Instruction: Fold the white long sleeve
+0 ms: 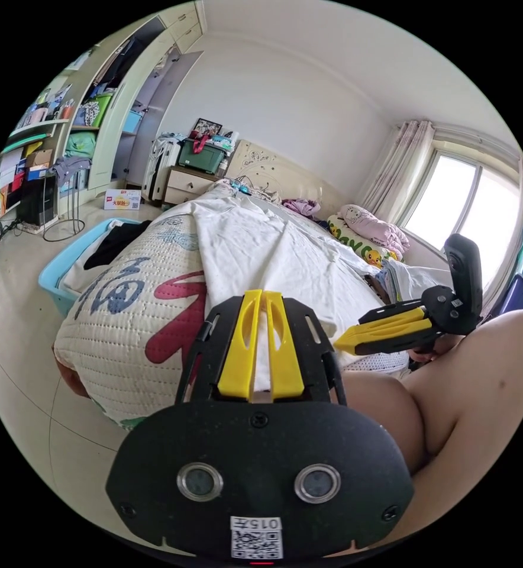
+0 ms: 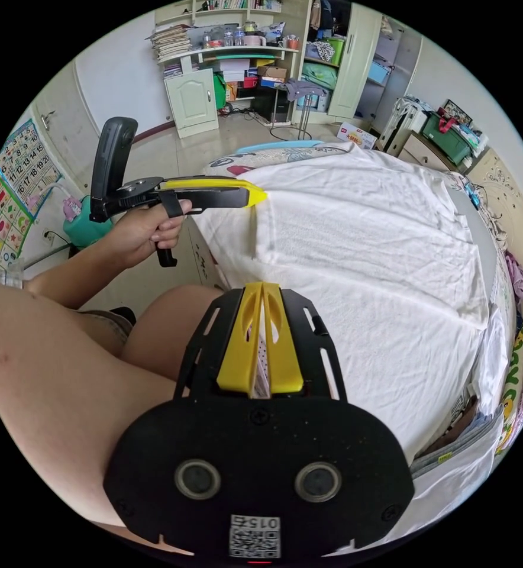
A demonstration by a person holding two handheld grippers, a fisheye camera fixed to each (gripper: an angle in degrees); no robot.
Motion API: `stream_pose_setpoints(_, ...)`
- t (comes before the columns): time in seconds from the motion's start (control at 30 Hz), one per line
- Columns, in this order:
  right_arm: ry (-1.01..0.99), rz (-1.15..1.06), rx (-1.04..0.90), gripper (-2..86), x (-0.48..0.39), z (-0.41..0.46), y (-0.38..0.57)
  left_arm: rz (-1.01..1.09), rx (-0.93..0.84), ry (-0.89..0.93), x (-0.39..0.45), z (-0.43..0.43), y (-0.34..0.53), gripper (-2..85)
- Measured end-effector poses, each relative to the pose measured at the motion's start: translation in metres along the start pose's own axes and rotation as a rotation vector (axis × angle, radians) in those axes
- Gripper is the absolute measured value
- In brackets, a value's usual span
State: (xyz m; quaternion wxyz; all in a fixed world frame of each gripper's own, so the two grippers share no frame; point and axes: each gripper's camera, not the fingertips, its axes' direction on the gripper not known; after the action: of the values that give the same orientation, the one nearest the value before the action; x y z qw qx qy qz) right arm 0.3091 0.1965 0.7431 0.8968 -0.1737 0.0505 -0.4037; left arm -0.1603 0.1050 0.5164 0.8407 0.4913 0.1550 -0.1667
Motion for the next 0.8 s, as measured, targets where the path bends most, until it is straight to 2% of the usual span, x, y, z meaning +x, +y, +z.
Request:
stream_pose_setpoints(0.37,-0.031,0.057,0.036,-0.9,0.018,-0.008,-0.013,0.006,0.004,-0.008,0.013,-0.002,0.005,0.3)
stream_pose_setpoints(0.47,-0.039,0.06,0.109,-1.0,0.023,-0.029,-0.012,0.033,-0.019,-0.017,0.022,-0.01,0.005,1.3)
stream_pose_setpoints(0.6,0.127,0.175,0.3,-0.8,0.063,-0.086,0.003,0.063,0.107,0.102,0.027,-0.04,0.011,4.5)
stream_pose_setpoints(0.7,0.303,0.406,0.393,-0.1,0.133,-0.129,0.024,0.164,0.07,0.248,0.044,-0.038,0.002,6.5)
stream_pose_setpoints(0.8,0.374,0.552,0.336,4.4,0.217,-0.141,0.036,0.254,0.019,0.317,0.07,-0.019,-0.002,7.6)
